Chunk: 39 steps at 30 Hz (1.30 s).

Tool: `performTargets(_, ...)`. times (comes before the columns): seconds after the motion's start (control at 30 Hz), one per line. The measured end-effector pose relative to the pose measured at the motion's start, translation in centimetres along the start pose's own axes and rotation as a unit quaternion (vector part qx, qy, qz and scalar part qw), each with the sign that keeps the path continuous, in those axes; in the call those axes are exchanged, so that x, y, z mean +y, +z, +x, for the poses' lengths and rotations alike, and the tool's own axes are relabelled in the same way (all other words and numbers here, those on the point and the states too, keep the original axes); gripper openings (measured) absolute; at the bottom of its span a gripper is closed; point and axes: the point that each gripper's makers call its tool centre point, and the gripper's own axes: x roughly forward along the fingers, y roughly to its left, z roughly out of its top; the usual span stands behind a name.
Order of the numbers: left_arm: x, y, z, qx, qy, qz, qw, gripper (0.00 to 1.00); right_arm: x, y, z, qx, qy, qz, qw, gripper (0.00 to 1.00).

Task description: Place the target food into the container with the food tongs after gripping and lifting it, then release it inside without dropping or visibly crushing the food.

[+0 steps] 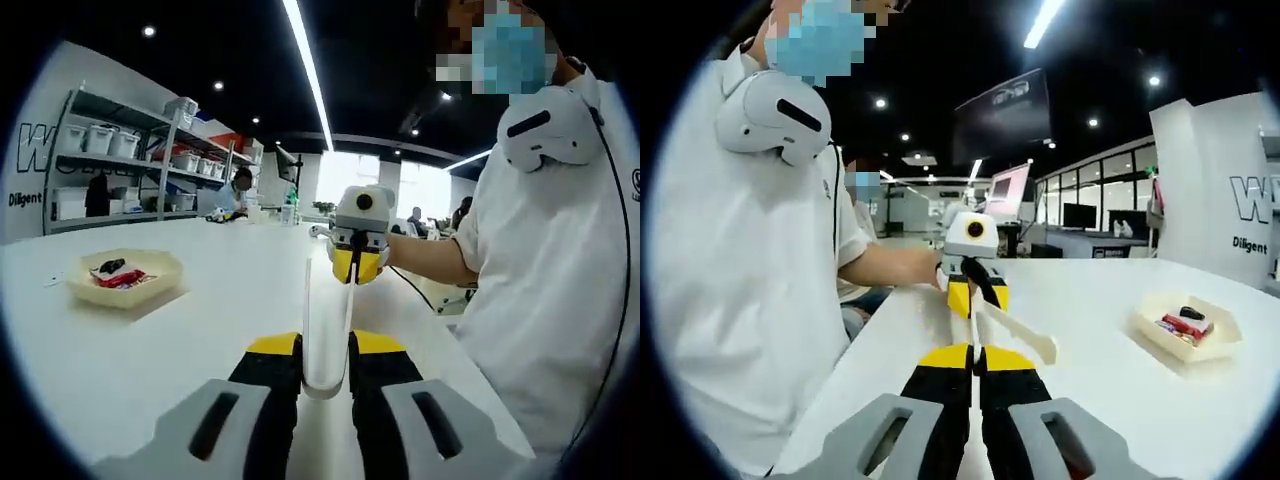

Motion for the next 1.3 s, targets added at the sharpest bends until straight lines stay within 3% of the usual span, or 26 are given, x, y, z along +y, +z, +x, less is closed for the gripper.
performTargets(0.7, 2.4, -2.8, 0.6, 0.088, 0.015, 0.020, 0.9958, 0.16, -1.8, -3.4, 0.0, 0.046, -0.010, 0.003, 0.9989, 0.00)
performTargets(1.3, 3.0, -3.9, 1.0, 0.118, 0.019, 0.023, 0.9926, 0.17, -2.4, -4.7, -0.1, 0.072, -0.015, 0.002, 0.9973, 0.00)
